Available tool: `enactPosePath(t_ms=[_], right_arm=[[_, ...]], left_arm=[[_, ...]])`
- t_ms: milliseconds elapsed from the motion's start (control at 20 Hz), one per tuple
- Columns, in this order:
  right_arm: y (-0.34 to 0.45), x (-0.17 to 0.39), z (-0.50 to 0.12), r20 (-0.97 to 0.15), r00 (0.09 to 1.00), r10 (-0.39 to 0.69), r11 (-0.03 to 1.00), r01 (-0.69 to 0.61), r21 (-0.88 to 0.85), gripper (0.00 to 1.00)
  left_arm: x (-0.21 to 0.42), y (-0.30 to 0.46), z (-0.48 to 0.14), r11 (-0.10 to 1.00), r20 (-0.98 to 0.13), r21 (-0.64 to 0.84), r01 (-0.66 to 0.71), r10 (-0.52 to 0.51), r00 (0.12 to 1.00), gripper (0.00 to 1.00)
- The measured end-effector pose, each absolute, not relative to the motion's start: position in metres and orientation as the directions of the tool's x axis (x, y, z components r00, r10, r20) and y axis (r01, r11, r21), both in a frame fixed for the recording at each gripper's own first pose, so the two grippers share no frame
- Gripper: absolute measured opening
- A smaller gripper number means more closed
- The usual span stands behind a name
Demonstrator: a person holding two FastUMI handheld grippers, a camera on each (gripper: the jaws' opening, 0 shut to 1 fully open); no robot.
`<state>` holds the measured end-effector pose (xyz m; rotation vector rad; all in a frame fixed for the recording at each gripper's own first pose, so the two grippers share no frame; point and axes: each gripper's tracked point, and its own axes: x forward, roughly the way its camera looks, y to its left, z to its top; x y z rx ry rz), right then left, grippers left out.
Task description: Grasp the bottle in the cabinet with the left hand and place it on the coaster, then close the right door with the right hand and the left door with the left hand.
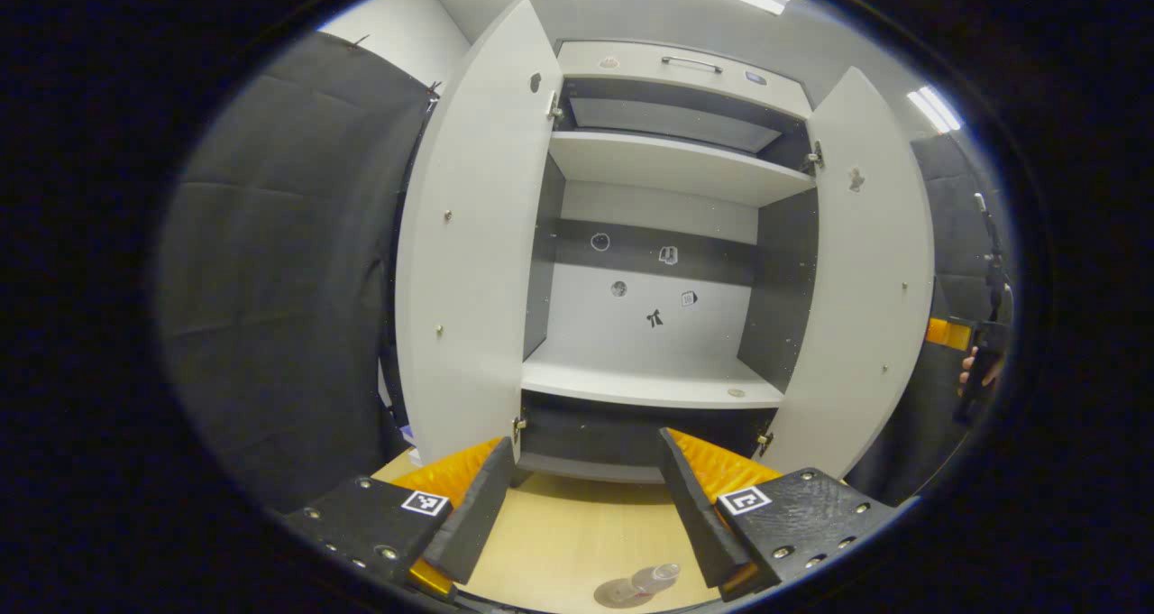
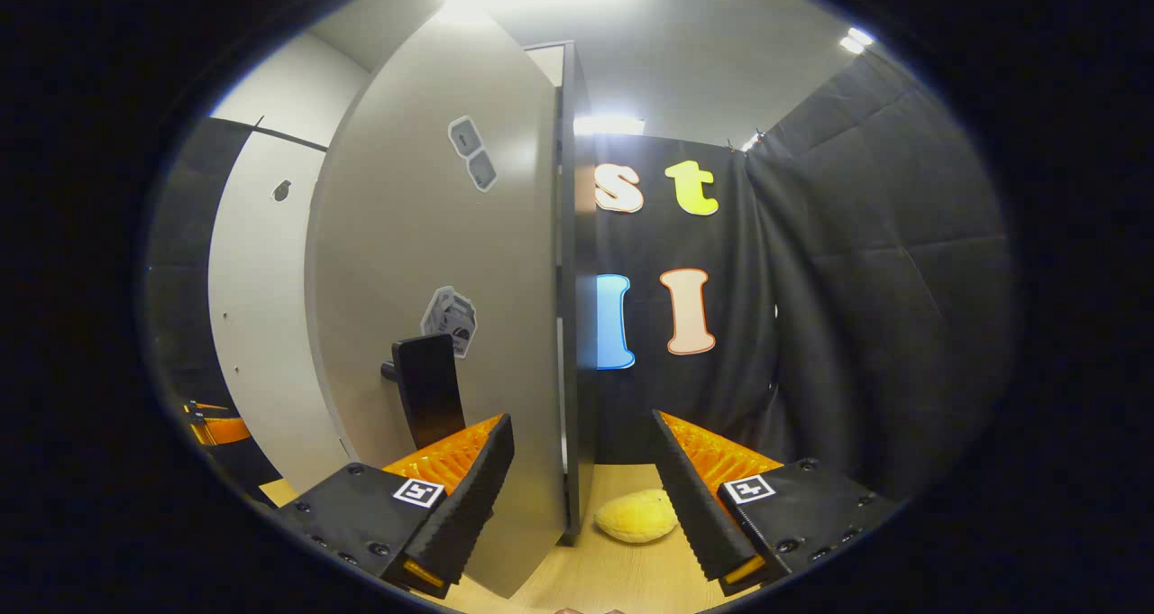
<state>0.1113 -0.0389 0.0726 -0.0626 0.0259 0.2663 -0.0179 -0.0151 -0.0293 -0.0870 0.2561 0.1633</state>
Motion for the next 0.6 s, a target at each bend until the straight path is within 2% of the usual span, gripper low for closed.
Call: enactPosePath(t_ms=[100,150,200,450,600], right_arm=[[-0.022,0.111,0.070,-0.035,0.963,0.268,0.961,-0.270,-0.053,0.96],[-0.014,0.112,0.069,-0.035,0.961,0.273,0.960,-0.275,-0.045,0.92],[-0.005,0.113,0.068,-0.036,0.959,0.280,0.959,-0.282,-0.037,0.96],[0.053,0.120,0.066,-0.042,0.944,0.328,0.944,-0.329,-0.023,0.97],[0.090,0.114,0.069,-0.010,0.929,0.369,0.929,-0.369,-0.005,0.97]], left_arm=[[-0.023,-0.006,-0.026,0.984,-0.252,-0.046,-0.170,0.153,0.956,0.92],[-0.026,-0.001,-0.025,0.985,-0.248,-0.038,-0.171,0.157,0.956,0.92],[-0.029,0.004,-0.024,0.984,-0.246,-0.032,-0.174,0.161,0.956,0.92],[-0.047,0.035,-0.016,0.980,-0.235,-0.028,-0.199,0.187,0.954,0.92],[-0.064,0.065,-0.014,0.970,-0.233,-0.031,-0.241,0.228,0.945,0.92]])
